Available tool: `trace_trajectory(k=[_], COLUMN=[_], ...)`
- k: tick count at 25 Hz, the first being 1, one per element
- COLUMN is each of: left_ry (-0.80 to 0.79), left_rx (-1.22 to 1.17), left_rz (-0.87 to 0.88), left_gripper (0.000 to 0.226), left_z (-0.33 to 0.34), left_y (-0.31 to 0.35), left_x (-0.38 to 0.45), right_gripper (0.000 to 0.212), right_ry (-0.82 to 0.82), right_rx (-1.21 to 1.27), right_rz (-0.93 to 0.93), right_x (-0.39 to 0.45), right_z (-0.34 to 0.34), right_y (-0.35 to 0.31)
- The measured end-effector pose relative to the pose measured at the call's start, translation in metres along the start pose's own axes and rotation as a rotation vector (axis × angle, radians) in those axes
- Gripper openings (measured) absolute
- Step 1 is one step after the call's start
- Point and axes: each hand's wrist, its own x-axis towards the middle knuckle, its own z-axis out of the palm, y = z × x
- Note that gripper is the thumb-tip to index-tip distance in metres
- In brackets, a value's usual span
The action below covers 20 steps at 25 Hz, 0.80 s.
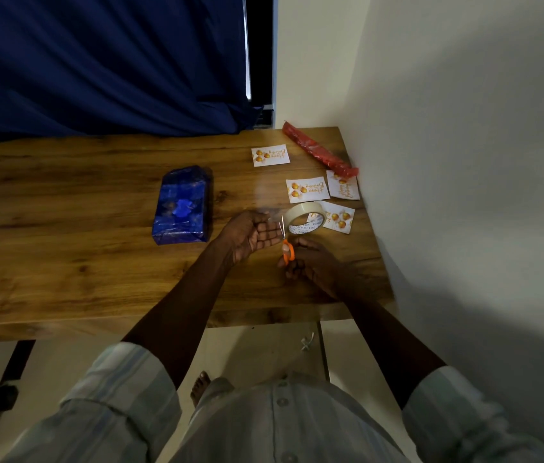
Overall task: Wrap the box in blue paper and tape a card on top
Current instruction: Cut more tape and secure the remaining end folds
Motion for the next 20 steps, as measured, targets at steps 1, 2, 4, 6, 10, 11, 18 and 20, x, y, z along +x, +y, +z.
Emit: trace_trajectory(k=[1,2,4,6,10,11,18,20], left_ry=[0.005,0.009,0.01,0.015,0.016,0.017,0.021,0.025], left_rx=[0.007,0.015,0.016,0.006,0.006,0.003,0.006,0.007], left_rz=[-0.001,0.0,0.005,0.004,0.004,0.007,0.007,0.004], left_gripper=[0.02,0.023,0.031,0.034,0.023,0.022,0.022,0.022], left_z=[0.0,0.0,0.001,0.002,0.003,0.003,0.002,0.004], left_y=[0.0,0.001,0.001,0.002,0.003,0.003,0.004,0.005], left_x=[0.0,0.0,0.0,0.0,-0.001,-0.001,0.0,0.0], right_gripper=[0.009,0.011,0.012,0.011,0.01,0.01,0.016,0.016], right_ry=[-0.001,-0.005,-0.008,-0.003,0.015,0.016,0.006,0.016], right_rx=[-0.001,-0.001,-0.006,-0.012,-0.021,-0.017,0.001,0.0], right_rz=[-0.007,-0.015,-0.026,-0.03,-0.032,-0.041,-0.095,-0.102], right_x=[0.002,0.005,0.011,0.016,0.02,0.02,0.024,0.023], right_z=[-0.001,-0.002,-0.004,-0.004,-0.006,-0.007,-0.01,-0.009], right_y=[0.0,0.0,0.001,0.001,0.0,-0.001,-0.004,-0.004])
